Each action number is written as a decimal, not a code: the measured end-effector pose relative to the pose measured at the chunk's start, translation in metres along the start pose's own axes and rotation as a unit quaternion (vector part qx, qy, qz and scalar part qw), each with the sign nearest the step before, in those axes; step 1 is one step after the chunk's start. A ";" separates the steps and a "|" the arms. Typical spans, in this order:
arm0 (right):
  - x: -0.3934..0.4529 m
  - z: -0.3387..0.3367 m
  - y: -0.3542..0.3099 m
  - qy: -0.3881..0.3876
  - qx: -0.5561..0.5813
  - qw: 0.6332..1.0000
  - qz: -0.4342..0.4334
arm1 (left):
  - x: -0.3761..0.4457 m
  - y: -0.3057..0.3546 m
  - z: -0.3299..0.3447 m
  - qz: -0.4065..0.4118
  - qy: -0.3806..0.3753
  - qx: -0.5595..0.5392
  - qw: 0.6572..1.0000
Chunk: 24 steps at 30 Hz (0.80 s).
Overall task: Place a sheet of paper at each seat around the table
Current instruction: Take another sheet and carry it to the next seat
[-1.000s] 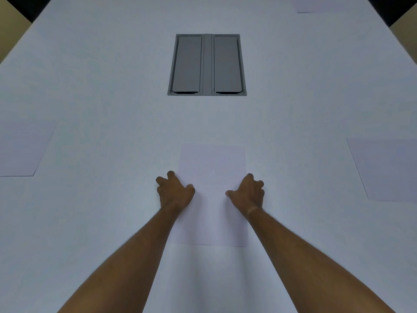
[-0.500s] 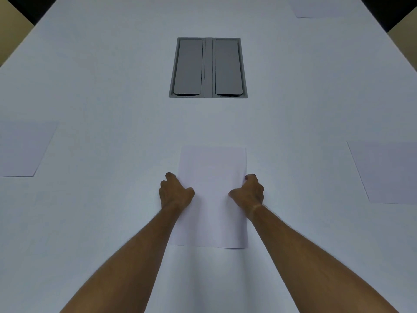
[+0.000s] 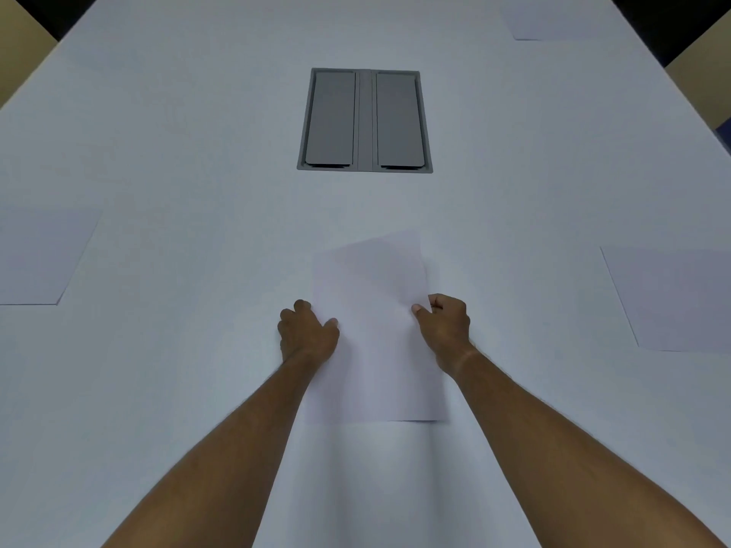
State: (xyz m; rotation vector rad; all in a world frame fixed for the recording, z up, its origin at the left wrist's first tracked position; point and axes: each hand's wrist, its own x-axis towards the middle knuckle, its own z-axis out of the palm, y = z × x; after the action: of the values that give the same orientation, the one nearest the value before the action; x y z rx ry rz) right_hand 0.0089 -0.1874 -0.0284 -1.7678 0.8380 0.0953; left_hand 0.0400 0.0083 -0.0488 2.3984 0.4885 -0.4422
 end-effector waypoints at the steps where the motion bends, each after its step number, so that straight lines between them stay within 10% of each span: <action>1: -0.002 -0.001 -0.003 -0.005 0.008 1.000 -0.016 | 0.001 0.000 -0.003 0.004 0.002 -0.009 1.000; 24: -0.089 -0.026 -0.120 0.001 0.097 0.977 -0.191 | -0.039 0.025 -0.166 0.138 0.158 -0.305 0.929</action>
State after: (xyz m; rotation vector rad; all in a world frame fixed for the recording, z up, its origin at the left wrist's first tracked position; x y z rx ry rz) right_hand 0.0032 -0.1517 0.1187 -1.7104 0.4774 -0.2346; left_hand 0.0487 0.0890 0.1033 1.8831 0.3487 0.2088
